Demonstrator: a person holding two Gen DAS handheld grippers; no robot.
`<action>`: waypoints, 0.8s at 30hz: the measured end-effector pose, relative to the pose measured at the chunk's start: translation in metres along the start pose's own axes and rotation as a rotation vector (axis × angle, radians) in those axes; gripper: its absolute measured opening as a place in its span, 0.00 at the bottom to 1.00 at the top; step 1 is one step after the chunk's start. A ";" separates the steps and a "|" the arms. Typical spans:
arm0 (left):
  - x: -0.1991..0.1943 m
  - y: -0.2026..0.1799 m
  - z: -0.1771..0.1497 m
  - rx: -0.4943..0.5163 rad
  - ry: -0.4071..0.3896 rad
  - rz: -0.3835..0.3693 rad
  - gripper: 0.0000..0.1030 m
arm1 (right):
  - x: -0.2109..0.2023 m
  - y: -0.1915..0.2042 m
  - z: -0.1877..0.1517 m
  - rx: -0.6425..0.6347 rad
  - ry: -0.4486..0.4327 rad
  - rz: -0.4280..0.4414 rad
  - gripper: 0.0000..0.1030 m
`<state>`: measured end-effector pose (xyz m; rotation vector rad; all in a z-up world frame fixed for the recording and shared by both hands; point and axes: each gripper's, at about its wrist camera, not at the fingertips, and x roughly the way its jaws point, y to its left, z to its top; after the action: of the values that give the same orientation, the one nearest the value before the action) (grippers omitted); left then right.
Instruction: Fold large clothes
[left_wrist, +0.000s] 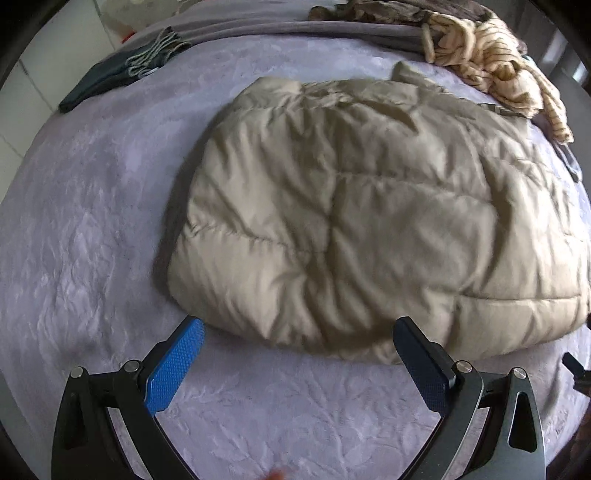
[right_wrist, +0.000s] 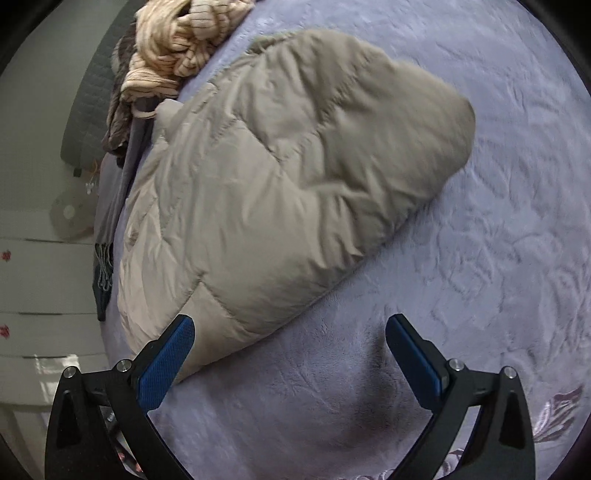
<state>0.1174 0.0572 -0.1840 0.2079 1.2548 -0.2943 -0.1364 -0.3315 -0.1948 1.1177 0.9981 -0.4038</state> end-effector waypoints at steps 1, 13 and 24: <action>0.003 0.004 0.000 -0.017 0.005 0.002 1.00 | 0.002 -0.001 0.000 0.008 0.004 0.007 1.00; 0.046 0.059 -0.013 -0.413 0.087 -0.516 1.00 | 0.027 -0.008 0.010 0.116 0.036 0.201 1.00; 0.074 0.047 0.031 -0.485 0.017 -0.490 0.99 | 0.070 0.019 0.041 0.161 0.061 0.388 1.00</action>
<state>0.1812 0.0837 -0.2461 -0.5204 1.3459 -0.3961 -0.0665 -0.3463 -0.2390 1.4427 0.7868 -0.1380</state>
